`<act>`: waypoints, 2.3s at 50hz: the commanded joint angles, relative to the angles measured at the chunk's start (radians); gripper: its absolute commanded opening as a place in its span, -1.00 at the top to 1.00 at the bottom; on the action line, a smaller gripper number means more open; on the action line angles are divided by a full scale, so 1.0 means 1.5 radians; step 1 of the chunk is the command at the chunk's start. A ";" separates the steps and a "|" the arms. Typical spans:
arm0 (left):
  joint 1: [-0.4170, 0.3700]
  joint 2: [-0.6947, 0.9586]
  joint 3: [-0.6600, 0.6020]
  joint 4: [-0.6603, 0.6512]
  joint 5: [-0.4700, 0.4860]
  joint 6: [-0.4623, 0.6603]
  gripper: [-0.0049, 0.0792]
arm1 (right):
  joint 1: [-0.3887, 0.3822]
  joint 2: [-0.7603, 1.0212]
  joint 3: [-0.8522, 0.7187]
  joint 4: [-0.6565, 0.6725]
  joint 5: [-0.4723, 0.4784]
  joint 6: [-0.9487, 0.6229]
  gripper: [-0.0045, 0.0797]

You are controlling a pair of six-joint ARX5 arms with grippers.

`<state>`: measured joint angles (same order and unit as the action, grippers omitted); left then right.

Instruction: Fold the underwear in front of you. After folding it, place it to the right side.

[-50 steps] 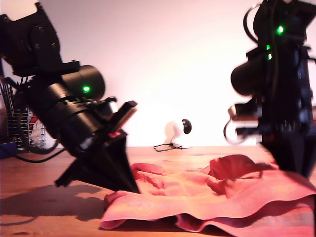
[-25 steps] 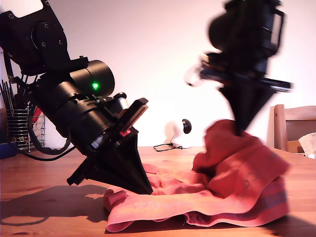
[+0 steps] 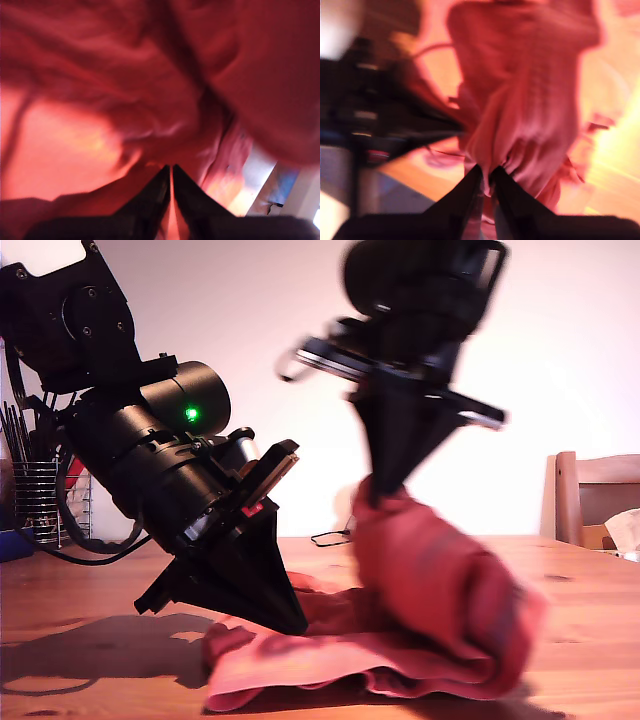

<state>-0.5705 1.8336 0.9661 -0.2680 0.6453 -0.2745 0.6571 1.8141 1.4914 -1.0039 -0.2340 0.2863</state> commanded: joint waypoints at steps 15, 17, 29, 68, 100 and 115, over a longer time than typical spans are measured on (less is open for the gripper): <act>0.001 -0.011 -0.006 0.005 0.019 0.008 0.93 | 0.042 -0.010 0.006 0.071 -0.019 0.049 0.92; 0.002 -0.011 -0.005 0.006 0.025 0.008 0.93 | 0.042 -0.010 0.006 0.066 -0.016 0.049 0.92; 0.035 -0.060 -0.005 0.002 0.040 0.009 0.93 | 0.025 -0.010 0.006 0.039 -0.010 0.019 0.92; 0.081 -0.050 -0.007 -0.154 -0.259 0.114 0.93 | 0.005 -0.010 0.006 0.036 -0.017 -0.021 0.92; -0.022 0.005 -0.007 -0.086 -0.256 0.072 0.93 | -0.056 -0.015 0.006 -0.037 -0.018 -0.105 0.92; -0.053 0.005 0.002 -0.040 -0.226 0.032 0.93 | -0.115 -0.066 0.006 -0.074 -0.017 -0.136 0.92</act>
<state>-0.6342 1.8023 0.9859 -0.3382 0.3058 -0.2199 0.4965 1.7695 1.4914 -1.1069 -0.2554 0.0963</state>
